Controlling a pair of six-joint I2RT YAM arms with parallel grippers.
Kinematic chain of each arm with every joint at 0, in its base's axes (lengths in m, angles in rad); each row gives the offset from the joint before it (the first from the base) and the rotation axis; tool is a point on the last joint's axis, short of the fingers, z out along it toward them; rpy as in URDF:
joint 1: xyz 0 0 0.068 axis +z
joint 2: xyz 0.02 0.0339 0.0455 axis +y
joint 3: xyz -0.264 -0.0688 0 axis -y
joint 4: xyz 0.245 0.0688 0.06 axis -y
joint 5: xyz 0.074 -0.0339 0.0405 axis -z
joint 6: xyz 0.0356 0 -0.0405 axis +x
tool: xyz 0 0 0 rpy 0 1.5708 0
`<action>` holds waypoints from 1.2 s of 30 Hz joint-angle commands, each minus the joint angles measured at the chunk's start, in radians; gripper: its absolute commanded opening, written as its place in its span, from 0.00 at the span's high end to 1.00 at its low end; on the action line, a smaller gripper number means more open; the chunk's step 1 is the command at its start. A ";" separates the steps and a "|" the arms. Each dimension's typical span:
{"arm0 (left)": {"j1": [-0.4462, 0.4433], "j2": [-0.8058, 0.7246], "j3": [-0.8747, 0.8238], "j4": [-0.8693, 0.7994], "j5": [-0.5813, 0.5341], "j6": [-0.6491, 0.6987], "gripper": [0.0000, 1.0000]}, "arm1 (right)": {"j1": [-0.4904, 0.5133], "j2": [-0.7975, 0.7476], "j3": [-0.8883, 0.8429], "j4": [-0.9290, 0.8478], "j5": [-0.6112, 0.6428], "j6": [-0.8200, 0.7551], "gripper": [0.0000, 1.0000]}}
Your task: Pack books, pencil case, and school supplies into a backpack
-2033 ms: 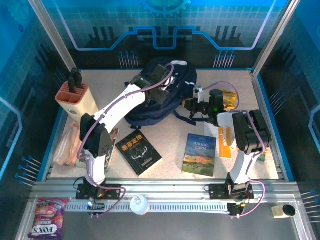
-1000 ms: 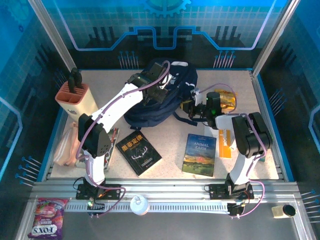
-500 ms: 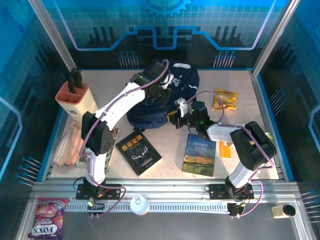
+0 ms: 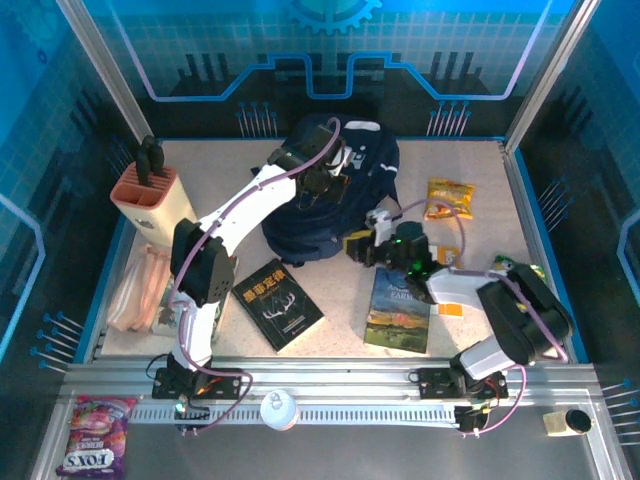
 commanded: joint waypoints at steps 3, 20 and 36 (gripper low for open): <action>0.018 -0.071 -0.029 0.119 0.047 -0.015 1.00 | -0.072 -0.233 0.021 -0.264 0.038 0.135 0.57; 0.021 -0.091 -0.043 0.135 0.102 -0.021 1.00 | -0.131 -0.039 0.363 -0.661 -0.135 0.679 0.35; 0.020 -0.113 -0.083 0.154 0.123 -0.025 1.00 | -0.059 0.153 0.483 -0.676 -0.076 0.764 0.49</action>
